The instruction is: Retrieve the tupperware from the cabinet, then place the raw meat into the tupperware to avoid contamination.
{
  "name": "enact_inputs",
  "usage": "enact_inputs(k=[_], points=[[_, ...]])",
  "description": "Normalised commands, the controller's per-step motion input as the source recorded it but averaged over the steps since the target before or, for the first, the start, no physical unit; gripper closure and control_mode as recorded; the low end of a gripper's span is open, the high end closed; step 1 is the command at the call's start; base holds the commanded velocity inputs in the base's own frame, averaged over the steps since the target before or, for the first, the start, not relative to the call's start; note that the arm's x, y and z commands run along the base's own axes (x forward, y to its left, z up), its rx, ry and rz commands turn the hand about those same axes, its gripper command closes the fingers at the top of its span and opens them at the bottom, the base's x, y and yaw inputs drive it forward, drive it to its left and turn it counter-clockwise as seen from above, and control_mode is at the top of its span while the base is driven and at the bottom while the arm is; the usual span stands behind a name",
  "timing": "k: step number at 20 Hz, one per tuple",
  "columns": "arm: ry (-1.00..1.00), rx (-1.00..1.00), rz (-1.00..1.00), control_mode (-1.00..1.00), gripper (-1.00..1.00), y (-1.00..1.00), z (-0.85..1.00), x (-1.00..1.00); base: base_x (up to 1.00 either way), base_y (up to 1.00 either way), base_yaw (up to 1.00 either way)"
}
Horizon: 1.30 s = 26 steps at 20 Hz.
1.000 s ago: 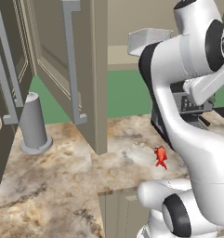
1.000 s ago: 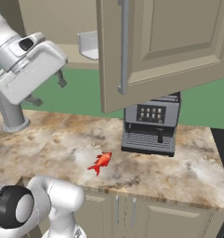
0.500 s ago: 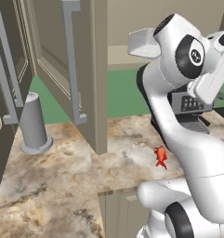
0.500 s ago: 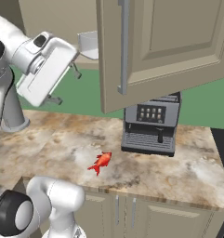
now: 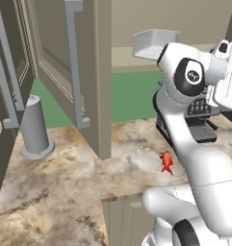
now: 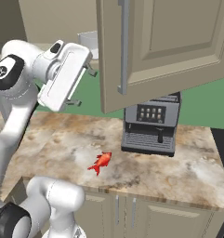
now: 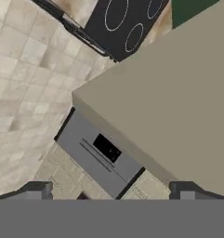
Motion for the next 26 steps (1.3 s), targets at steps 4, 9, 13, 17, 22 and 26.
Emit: enact_inputs(k=[4, 9, 13, 17, 22, 26], points=[[0.22, -0.20, -0.06, -1.00, -1.00, -0.02, 0.08, 0.52, 0.00, 0.00, 0.00], [0.28, -0.11, -0.14, -1.00, -1.00, -0.18, 0.09, 0.11, 0.00, 0.00, 0.00], [0.26, -0.02, -0.20, -1.00, -1.00, -0.36, 0.00, -0.06, 0.00, 0.00, 0.00], [0.22, 0.00, -0.17, -1.00, -1.00, -0.48, 0.00, -0.16, 0.00, 0.00, 0.00], [0.20, 0.02, -0.18, -1.00, -1.00, -0.53, 0.00, -0.31, 0.00, 0.00, 0.00], [0.16, 0.02, -0.18, -1.00, -1.00, -0.49, 0.00, -0.45, 0.00, 0.00, 0.00]])
